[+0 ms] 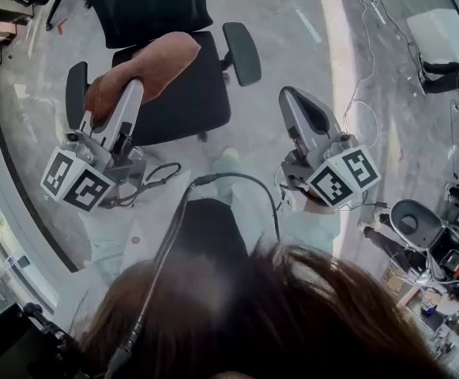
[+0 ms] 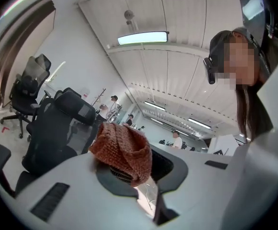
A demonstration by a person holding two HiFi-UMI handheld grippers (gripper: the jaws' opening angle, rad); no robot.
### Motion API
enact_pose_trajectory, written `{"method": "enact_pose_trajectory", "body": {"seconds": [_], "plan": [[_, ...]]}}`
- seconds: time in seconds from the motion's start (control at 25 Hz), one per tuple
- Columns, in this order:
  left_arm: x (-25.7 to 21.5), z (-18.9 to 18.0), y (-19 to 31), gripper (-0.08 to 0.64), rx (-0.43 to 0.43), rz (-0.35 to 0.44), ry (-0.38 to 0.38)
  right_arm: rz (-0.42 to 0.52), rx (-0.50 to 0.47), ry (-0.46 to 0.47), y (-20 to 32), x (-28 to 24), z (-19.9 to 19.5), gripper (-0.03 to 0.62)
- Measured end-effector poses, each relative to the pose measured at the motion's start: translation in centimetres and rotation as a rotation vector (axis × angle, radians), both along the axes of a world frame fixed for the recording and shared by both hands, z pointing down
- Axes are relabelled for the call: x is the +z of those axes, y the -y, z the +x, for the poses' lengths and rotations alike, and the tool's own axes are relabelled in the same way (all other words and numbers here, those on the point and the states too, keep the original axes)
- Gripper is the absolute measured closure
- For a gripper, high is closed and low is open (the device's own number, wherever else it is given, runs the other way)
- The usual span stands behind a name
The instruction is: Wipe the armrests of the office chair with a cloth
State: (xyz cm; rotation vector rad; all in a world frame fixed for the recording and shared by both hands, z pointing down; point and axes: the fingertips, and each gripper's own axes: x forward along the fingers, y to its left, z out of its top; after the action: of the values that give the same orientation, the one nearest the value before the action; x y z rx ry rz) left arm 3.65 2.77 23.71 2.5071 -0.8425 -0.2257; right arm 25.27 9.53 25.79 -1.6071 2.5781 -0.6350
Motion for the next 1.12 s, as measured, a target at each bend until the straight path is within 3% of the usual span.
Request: {"method": "enact_pose_trajectory", "body": {"seconds": [0.24, 0.64, 1.12], "plan": [[0.7, 3.4, -1.0, 0.526, -0.028, -0.041, -0.002, -0.041, -0.086, -0.006, 0.5, 1.0, 1.1, 0.591], [1.0, 6.0, -1.8, 0.526, -0.008, -0.036, 0.002, -0.066, -0.105, 0.027, 0.2, 2.7, 1.3, 0.591], [2.6, 8.7, -1.6, 0.526, 0.073, -0.073, 0.084, -0.089, -0.056, 0.052, -0.1, 4.6, 2.0, 0.591]]}}
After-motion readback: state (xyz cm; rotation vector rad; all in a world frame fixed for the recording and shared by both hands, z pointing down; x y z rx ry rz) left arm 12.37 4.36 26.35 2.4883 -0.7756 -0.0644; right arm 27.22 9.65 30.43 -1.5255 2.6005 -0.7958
